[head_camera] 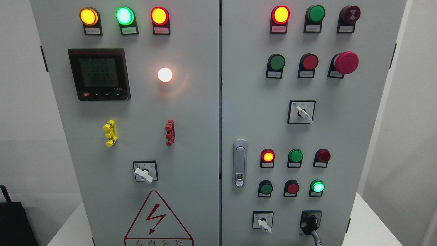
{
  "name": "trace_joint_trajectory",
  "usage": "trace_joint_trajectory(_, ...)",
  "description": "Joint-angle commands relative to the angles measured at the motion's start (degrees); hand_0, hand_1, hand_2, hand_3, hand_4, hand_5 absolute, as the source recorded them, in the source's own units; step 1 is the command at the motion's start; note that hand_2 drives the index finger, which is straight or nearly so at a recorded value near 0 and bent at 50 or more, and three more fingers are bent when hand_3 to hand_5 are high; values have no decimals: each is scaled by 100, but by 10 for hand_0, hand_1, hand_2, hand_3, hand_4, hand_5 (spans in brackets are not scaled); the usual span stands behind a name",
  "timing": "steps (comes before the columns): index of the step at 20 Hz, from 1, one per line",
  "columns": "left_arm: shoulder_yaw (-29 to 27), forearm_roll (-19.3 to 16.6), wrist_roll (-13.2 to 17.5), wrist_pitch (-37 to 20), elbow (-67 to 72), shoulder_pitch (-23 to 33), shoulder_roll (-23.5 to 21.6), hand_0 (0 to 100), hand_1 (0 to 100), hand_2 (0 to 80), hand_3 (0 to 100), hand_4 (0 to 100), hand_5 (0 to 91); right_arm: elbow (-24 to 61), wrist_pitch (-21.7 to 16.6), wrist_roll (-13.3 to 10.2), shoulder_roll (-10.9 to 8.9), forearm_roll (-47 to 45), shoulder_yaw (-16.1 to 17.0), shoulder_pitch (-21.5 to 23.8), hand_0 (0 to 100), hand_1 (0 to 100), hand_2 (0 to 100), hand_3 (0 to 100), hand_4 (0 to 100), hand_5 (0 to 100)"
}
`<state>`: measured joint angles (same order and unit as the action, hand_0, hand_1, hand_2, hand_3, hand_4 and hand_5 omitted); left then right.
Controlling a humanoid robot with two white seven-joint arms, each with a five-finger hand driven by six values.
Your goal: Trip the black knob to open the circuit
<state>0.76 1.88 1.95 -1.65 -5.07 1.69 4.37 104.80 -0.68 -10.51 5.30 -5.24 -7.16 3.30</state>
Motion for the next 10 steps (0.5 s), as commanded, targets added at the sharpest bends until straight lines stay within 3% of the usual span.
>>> trace_joint_trajectory(1, -5, 14, -2, 7, 6, -2, 3, 120, 389, 0, 0, 0, 0, 234, -196, 199, -11, 23, -111, -66, 978, 1000, 0, 1000, 1000, 910)
trace_joint_trajectory(10, -5, 14, -2, 7, 6, -2, 3, 120, 389, 0, 0, 0, 0, 234, -196, 172, -20, 23, -111, -66, 982, 1000, 0, 1000, 1000, 909)
